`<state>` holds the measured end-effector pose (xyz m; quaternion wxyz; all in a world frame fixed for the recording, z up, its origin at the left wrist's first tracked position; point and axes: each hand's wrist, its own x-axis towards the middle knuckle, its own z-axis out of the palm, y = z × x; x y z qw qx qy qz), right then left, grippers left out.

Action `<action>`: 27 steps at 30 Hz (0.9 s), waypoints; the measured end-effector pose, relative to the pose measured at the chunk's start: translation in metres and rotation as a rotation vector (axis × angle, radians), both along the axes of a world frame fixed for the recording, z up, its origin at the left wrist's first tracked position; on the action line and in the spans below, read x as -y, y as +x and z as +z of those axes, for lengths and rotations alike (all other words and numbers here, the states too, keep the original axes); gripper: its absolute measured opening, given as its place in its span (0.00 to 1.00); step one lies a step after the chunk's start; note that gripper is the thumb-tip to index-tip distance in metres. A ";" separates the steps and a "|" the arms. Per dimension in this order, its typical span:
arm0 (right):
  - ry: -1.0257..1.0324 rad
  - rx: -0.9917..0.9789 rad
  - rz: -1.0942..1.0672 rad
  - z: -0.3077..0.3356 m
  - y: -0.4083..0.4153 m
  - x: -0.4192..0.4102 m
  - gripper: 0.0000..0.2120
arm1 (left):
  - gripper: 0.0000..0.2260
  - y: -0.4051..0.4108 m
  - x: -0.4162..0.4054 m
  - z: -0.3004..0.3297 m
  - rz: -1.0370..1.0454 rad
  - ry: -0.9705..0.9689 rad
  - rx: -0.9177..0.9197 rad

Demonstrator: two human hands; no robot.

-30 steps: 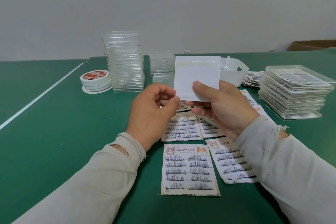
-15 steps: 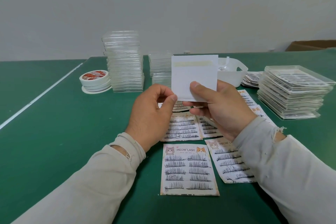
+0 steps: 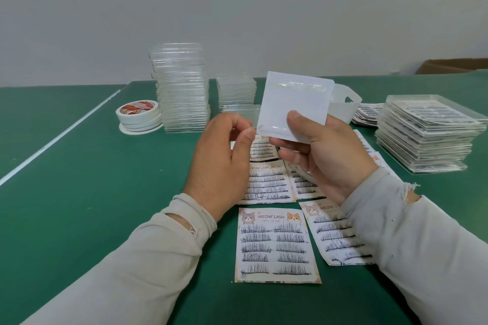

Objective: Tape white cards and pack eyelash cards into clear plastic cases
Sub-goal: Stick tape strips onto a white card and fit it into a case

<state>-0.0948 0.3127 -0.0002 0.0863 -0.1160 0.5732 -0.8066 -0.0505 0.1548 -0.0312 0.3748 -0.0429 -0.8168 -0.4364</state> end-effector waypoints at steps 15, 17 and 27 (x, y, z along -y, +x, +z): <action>0.147 -0.137 0.007 -0.004 0.001 0.001 0.04 | 0.13 0.003 -0.004 0.003 -0.030 0.212 0.026; 0.190 -0.203 -0.012 -0.005 0.002 0.002 0.04 | 0.14 0.003 -0.004 0.003 -0.026 0.220 0.038; 0.179 -0.180 -0.014 -0.004 0.002 0.004 0.04 | 0.12 -0.001 0.002 0.008 -0.038 0.439 0.076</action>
